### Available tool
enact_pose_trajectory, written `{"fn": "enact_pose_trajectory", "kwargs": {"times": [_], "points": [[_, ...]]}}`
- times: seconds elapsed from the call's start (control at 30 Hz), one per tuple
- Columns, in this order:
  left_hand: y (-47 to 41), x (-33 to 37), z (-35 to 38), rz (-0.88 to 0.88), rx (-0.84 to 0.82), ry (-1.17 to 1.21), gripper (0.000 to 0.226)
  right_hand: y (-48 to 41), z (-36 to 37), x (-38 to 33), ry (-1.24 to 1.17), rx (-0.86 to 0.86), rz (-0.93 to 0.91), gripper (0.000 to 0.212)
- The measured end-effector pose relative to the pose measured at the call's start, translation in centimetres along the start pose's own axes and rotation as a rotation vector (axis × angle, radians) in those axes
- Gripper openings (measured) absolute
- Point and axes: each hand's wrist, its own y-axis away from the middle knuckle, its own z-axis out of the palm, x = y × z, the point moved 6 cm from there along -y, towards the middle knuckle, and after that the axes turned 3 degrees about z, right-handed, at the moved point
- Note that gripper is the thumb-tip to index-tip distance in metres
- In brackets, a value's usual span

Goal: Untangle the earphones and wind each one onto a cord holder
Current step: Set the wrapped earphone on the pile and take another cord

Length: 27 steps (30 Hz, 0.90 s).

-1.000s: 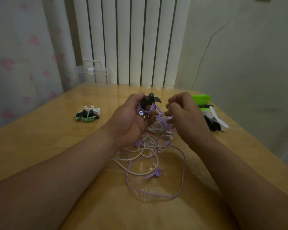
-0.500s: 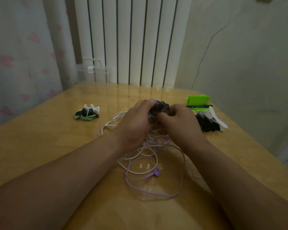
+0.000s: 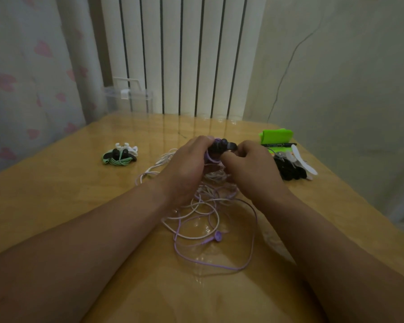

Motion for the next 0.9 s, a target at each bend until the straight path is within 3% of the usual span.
{"fn": "enact_pose_trajectory", "kwargs": {"times": [0.1, 0.3, 0.67, 0.9], "points": [[0.2, 0.4, 0.0, -0.016, -0.018, 0.062, 0.046, -0.3, -0.4, 0.0, -0.045, 0.003, -0.034, 0.019], [0.8, 0.7, 0.4, -0.096, -0.069, 0.217, 0.042, -0.8, -0.3, 0.4, -0.274, -0.08, 0.019, 0.013], [1.0, 0.6, 0.5, -0.211, -0.105, 0.177, 0.049, -1.7, 0.0, 1.6, -0.48, -0.264, 0.15, 0.013], [1.4, 0.1, 0.5, -0.293, -0.15, 0.137, 0.04, -1.9, -0.1, 1.9, -0.418, -0.215, 0.107, 0.011]]}}
